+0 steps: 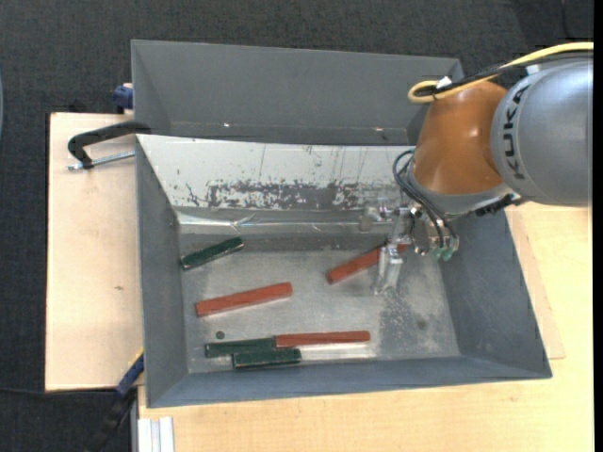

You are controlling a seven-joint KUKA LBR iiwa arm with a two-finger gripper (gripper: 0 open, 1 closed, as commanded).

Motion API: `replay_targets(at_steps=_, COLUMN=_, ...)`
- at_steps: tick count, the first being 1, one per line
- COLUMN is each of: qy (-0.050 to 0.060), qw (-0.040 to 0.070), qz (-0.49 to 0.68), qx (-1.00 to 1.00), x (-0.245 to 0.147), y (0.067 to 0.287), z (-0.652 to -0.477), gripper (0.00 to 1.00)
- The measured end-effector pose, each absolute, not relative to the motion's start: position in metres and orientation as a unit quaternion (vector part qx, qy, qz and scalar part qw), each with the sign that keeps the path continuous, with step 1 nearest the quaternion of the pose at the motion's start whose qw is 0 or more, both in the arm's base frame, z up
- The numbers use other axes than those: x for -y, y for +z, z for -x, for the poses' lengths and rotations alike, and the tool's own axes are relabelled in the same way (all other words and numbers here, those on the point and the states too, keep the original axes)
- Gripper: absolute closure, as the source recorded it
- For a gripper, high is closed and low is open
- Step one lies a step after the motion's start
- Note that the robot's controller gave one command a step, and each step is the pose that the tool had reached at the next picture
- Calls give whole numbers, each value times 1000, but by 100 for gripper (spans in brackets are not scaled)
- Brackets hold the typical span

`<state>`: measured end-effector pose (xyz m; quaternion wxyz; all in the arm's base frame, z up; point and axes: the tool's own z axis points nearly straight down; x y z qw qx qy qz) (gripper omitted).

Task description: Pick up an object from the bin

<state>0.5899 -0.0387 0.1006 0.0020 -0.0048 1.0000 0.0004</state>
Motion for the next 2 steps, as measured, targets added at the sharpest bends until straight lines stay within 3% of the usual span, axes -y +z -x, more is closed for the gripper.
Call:
replay_targets(at_steps=1, qy=0, qw=3, qz=162, qx=-987, x=83, y=71, z=-596, gripper=100)
replay_targets(at_steps=2, qy=0, qw=3, qz=162, qx=-987, x=83, y=71, z=-596, gripper=100)
